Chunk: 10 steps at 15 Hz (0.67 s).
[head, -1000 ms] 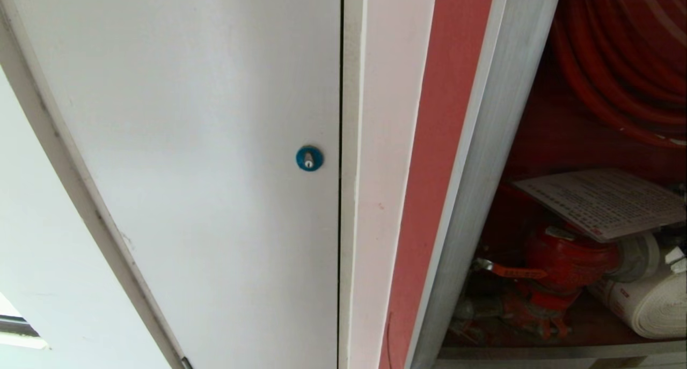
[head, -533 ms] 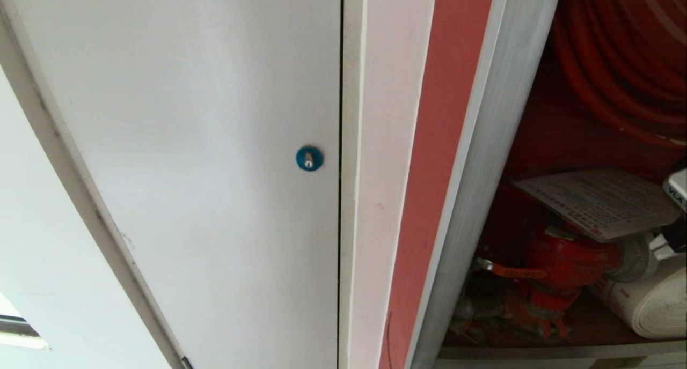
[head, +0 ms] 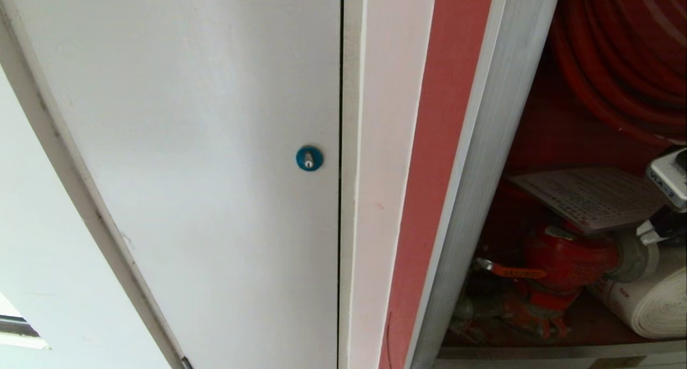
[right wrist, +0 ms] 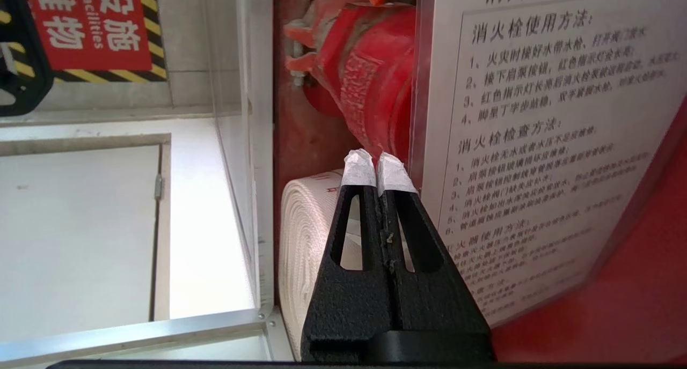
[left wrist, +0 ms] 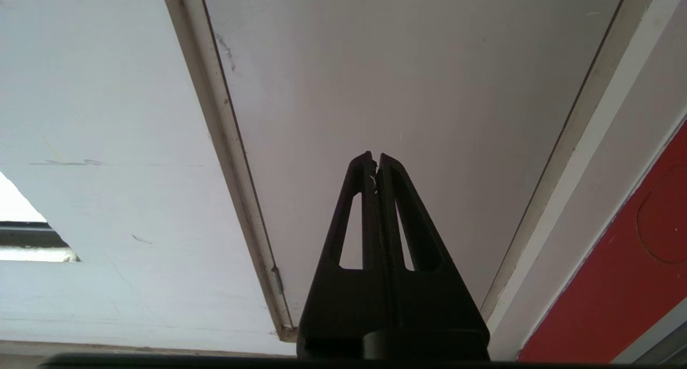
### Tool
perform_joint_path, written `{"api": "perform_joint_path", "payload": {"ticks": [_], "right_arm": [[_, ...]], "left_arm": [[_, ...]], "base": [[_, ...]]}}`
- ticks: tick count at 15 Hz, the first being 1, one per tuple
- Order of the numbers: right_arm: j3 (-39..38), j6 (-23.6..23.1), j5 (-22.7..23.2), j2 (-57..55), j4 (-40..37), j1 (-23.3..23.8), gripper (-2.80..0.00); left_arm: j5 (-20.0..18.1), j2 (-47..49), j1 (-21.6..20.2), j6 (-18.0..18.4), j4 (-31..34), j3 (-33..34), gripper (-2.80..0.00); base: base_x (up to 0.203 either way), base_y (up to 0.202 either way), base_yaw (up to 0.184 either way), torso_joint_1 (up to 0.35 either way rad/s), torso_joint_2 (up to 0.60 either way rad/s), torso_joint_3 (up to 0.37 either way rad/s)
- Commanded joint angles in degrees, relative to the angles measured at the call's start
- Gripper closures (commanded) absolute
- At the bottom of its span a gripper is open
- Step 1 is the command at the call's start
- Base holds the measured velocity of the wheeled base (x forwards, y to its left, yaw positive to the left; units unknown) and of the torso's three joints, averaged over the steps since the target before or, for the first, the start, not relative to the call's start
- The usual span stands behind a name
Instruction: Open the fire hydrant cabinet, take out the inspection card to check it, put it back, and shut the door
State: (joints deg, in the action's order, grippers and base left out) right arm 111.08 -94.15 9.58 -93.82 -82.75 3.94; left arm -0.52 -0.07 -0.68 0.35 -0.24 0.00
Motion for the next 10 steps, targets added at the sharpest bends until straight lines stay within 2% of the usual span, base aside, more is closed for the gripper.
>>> {"api": "perform_joint_path", "payload": {"ticks": [1,10], "right_arm": [[0.5,-0.4,0.0,-0.9,-0.1,0.0,0.00],[0.4,1.0,-0.2,-2.1,1.9,0.1,0.00]], "left_arm": [[0.0,0.0,0.0,0.0,0.0,0.2,0.00],[0.0,0.0,0.0,0.0,0.0,0.2,0.00]], "base": [[0.000,0.000,0.000,0.000,0.00,0.000],[0.000,0.000,0.000,0.000,0.00,0.000]]}}
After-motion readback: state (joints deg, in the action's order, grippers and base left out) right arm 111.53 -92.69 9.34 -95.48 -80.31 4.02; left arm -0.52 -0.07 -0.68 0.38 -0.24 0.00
